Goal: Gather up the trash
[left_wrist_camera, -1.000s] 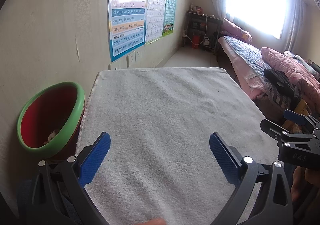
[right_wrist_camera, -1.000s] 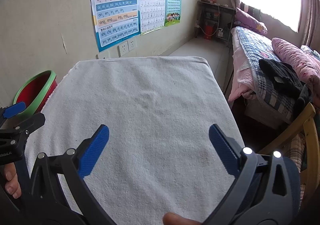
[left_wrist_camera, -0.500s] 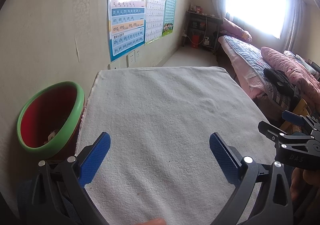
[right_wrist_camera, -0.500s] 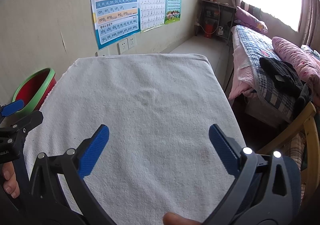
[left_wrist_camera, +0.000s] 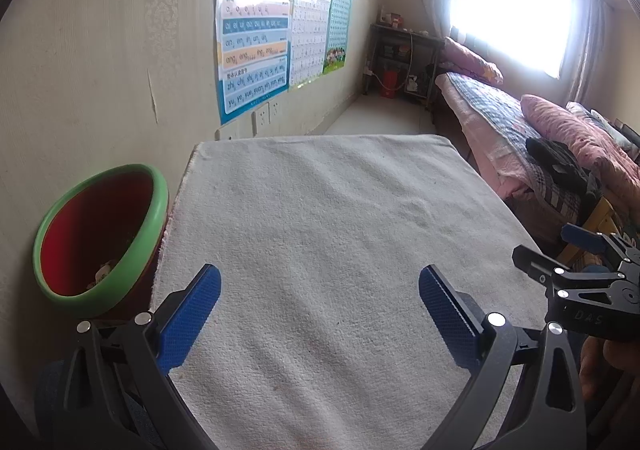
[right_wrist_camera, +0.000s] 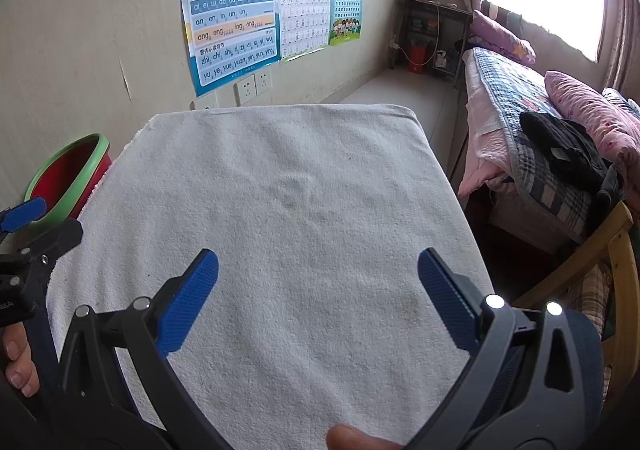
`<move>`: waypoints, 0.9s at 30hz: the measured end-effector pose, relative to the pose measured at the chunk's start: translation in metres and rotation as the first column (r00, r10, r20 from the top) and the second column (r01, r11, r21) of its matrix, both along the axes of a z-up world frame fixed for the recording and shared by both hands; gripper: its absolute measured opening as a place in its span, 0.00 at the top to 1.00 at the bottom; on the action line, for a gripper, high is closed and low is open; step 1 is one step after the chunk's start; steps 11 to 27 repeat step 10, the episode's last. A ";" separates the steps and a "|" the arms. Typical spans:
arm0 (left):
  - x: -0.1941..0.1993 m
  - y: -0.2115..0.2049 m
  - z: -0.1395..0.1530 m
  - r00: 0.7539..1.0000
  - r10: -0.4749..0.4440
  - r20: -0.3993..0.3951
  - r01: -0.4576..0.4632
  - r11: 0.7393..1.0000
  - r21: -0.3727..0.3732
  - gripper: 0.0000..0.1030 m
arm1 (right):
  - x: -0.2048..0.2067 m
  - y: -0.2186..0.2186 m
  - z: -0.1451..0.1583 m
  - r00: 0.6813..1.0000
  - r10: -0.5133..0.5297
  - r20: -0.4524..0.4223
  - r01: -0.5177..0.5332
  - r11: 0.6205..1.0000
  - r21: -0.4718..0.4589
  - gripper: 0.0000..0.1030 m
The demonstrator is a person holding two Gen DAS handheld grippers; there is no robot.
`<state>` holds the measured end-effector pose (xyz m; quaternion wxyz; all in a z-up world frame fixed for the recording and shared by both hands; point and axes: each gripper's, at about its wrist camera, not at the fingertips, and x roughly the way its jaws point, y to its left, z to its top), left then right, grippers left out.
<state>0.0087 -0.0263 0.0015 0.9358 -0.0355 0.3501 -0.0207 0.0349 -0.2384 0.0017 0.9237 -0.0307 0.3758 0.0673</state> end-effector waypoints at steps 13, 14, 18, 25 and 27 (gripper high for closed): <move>0.000 -0.004 0.001 1.000 -0.009 -0.007 0.009 1.000 0.020 0.08 | -0.001 0.000 -0.001 1.000 0.001 0.000 -0.001 1.000 -0.003 0.05; 0.000 -0.004 0.001 1.000 -0.009 -0.007 0.009 1.000 0.020 0.08 | -0.001 0.000 -0.001 1.000 0.001 0.000 -0.001 1.000 -0.003 0.05; 0.000 -0.004 0.001 1.000 -0.009 -0.007 0.009 1.000 0.020 0.08 | -0.001 0.000 -0.001 1.000 0.001 0.000 -0.001 1.000 -0.003 0.05; 0.000 -0.004 0.001 1.000 -0.009 -0.007 0.009 1.000 0.020 0.08 | -0.001 0.000 -0.001 1.000 0.001 0.000 -0.001 1.000 -0.003 0.05; 0.000 -0.004 0.001 1.000 -0.009 -0.007 0.009 1.000 0.020 0.08 | -0.001 0.000 -0.001 1.000 0.001 0.000 -0.001 1.000 -0.003 0.05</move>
